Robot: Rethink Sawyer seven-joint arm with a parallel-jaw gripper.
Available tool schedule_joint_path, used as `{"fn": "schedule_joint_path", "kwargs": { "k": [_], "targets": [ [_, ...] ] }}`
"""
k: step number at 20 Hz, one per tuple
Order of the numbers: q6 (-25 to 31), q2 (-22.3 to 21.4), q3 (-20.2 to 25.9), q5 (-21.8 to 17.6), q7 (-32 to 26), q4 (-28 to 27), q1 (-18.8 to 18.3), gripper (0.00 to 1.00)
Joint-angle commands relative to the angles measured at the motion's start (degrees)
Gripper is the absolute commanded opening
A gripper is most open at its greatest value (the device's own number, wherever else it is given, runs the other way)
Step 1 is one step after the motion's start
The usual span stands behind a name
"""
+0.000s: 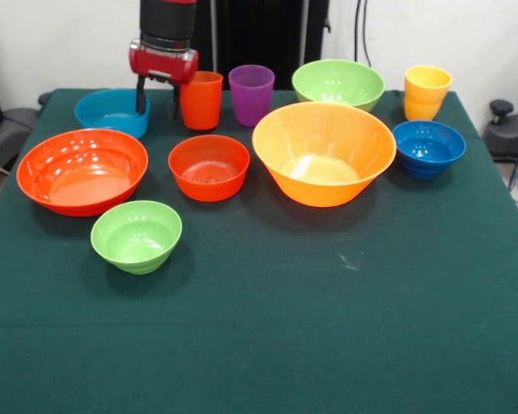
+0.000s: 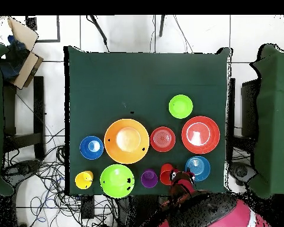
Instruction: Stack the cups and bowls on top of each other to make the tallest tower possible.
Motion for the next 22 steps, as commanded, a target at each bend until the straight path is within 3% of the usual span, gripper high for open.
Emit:
{"fn": "schedule_joint_path", "kwargs": {
  "k": [1,22],
  "targets": [
    [1.2,2.3,4.6,0.0,6.8,-5.3,1.4,1.00],
    [6.1,2.4,8.7,-5.8,3.5,-9.3,-2.4,1.00]
  ]
}}
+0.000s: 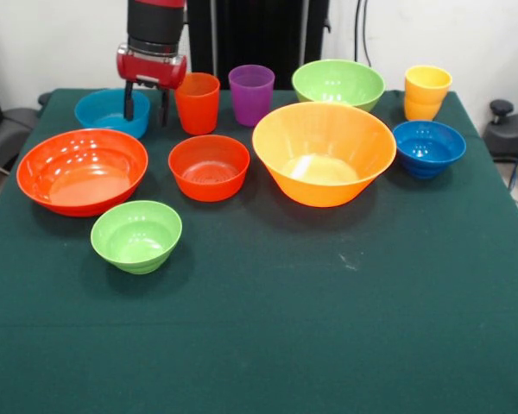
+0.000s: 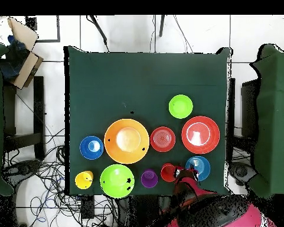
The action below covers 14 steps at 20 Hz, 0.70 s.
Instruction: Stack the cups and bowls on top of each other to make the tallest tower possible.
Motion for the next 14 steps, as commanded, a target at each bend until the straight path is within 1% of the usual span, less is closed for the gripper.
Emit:
{"fn": "schedule_joint_path", "kwargs": {
  "k": [1,2,6,8,9,12,13,14],
  "targets": [
    [6.8,2.4,8.1,-3.8,3.3,-7.1,-0.6,1.00],
    [7.4,2.4,8.4,-4.0,3.2,-7.2,-0.8,1.00],
    [7.1,3.0,7.9,-3.8,3.7,-7.2,-0.2,1.00],
    [7.8,3.2,9.0,-4.3,3.8,-7.0,-1.3,1.00],
    [7.9,3.3,9.5,-4.6,3.8,-6.9,-1.7,0.00],
    [8.8,3.5,11.7,-5.3,4.0,-6.5,-3.5,0.00],
    [8.4,3.7,11.4,-5.0,4.2,-6.6,-3.1,0.00],
    [8.2,3.8,10.5,-3.8,4.6,-6.5,-2.2,0.00]
  ]
}}
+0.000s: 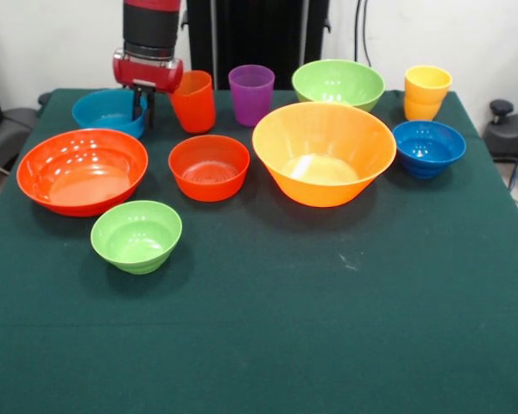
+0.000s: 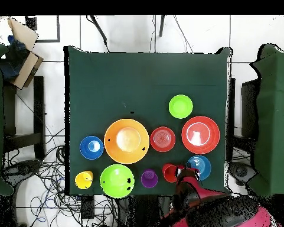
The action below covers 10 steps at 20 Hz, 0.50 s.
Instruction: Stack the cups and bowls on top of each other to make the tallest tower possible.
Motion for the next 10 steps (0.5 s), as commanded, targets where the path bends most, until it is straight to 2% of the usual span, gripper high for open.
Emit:
{"fn": "schedule_joint_path", "kwargs": {
  "k": [1,3,5,7,10],
  "targets": [
    [8.2,3.1,9.0,-1.7,4.9,-5.3,0.1,0.00],
    [8.6,1.9,8.4,-1.2,5.1,-4.0,0.7,0.00],
    [10.3,-1.5,8.3,-1.0,5.1,-1.2,0.9,0.00],
    [13.7,-7.1,8.8,-1.1,4.5,2.6,0.6,0.00],
    [21.1,-17.9,11.5,-0.2,2.5,8.7,-1.8,0.00]
  ]
}}
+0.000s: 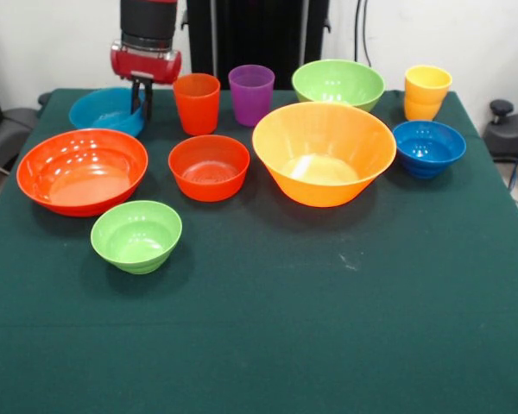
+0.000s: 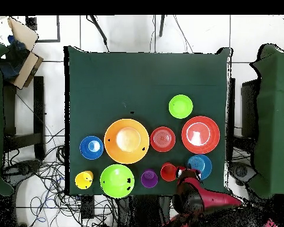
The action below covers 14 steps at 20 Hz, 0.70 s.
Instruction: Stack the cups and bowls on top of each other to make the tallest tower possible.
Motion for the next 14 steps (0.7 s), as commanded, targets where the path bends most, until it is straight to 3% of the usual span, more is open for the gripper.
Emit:
{"fn": "schedule_joint_path", "kwargs": {
  "k": [1,4,7,9,14],
  "targets": [
    [19.6,-17.4,11.3,0.8,1.5,8.2,-1.8,0.00],
    [28.6,-26.4,16.4,4.6,-2.7,11.5,-5.1,0.00],
    [34.7,-32.5,21.1,8.7,-5.6,13.3,-7.6,0.00],
    [36.8,-35.7,24.3,11.2,-6.4,14.7,-9.0,0.00],
    [41.8,-44.6,27.8,18.2,-7.1,16.4,-8.3,0.00]
  ]
}}
